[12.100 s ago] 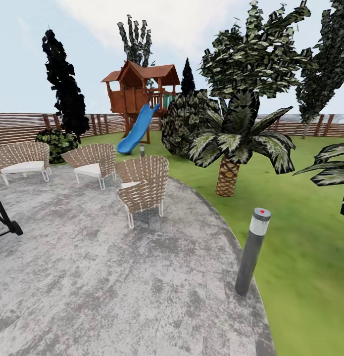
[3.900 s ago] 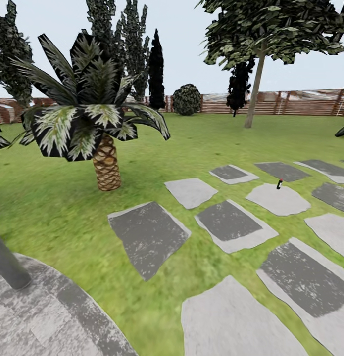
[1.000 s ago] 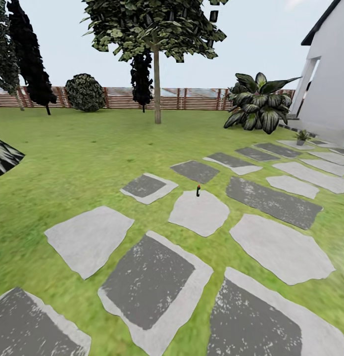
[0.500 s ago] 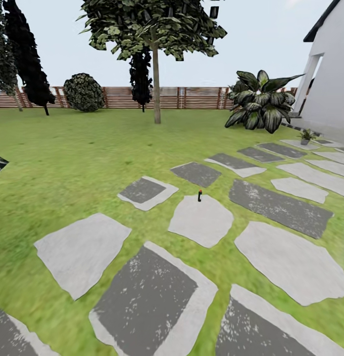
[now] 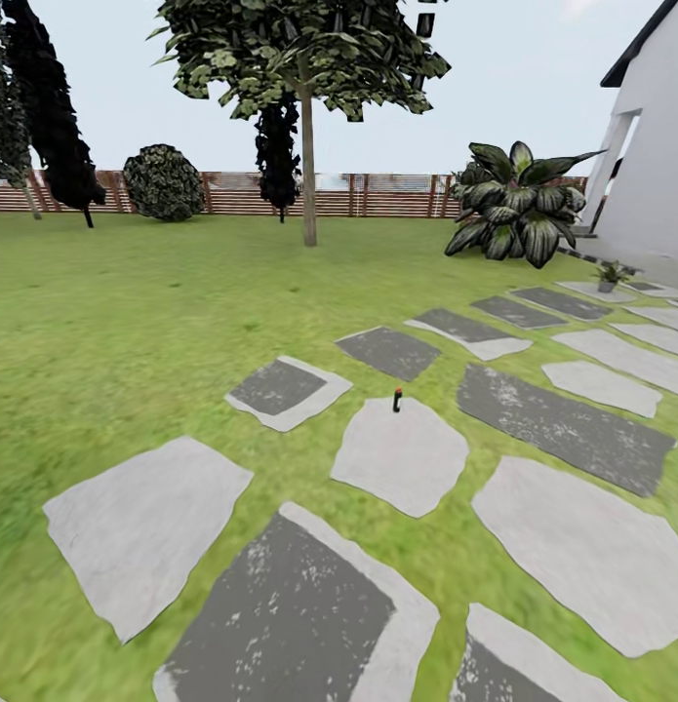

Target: Pick up the pesticide atomizer in the garden and spray insectifuge to fully cover both potted plants in the garden.

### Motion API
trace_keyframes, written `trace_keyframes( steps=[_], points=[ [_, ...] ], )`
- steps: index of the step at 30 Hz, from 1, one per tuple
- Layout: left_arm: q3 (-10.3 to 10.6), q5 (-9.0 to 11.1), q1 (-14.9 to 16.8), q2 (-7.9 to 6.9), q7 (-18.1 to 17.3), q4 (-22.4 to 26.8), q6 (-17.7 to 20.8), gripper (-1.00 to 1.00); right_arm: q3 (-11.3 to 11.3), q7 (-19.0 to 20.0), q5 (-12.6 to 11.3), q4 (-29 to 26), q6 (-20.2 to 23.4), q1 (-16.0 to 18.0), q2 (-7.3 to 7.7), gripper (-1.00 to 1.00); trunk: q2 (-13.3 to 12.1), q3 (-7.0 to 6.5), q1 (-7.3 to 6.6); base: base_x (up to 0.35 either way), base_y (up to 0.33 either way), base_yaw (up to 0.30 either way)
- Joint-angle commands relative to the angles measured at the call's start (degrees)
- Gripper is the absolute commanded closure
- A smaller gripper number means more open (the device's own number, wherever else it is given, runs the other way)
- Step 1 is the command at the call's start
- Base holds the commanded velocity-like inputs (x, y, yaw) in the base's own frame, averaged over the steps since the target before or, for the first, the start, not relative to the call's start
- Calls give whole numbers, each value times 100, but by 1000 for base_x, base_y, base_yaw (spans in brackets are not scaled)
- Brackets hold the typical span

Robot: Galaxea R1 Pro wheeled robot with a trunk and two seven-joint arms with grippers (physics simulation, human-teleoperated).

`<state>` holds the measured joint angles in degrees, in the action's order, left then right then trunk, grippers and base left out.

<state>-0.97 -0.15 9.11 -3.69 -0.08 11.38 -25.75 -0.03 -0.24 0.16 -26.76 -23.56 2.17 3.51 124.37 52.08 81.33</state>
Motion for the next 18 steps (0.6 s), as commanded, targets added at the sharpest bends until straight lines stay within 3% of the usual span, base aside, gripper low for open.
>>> trace_keyframes(
  steps=[1,7,18],
  points=[
    [-8,-2,3,0,-1,-5,-18,-100,1,-2,2,4,-17,3,0,-100,2,5,3,339,0,0],
    [-8,-2,3,0,-1,-5,-18,-100,2,4,2,4,-16,3,0,-100,2,5,3,339,0,-52],
    [-8,-2,3,0,-1,-5,-18,-100,-3,6,2,10,-10,3,0,-100,2,5,3,339,0,-241]
  ],
)
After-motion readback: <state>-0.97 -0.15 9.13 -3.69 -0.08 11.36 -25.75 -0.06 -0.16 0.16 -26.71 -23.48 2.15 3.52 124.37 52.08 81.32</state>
